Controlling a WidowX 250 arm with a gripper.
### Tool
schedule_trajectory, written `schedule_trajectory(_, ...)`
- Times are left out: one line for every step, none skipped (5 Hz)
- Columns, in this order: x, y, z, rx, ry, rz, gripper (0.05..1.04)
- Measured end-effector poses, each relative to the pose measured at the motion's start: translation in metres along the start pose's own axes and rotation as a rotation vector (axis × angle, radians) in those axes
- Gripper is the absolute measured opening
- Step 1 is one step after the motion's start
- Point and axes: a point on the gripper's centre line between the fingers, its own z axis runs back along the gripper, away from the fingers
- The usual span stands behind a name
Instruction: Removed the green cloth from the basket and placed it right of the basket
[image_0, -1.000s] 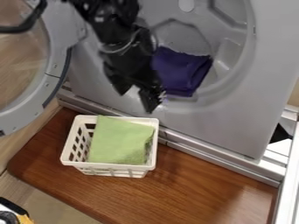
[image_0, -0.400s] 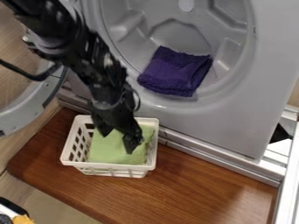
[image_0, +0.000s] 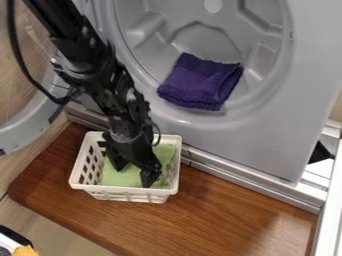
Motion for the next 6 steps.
schedule_trajectory(-0.006,0.004,-0.017,0.076,0.052,0.023,0.699)
schedule_trajectory(-0.006,0.007,-0.018,0.128,0.075,0.017,0.406)
schedule_trajectory(-0.009,0.009,-0.017,0.148,0.093,0.019,0.2)
schedule_trajectory(-0.009,0.016,-0.005,0.158,0.073,0.054,0.099)
schedule_trajectory(-0.005,0.019,0.01,0.152,0.041,0.08,0.086)
schedule_trajectory(0.001,0.027,0.035,0.153,-0.011,0.118,0.086)
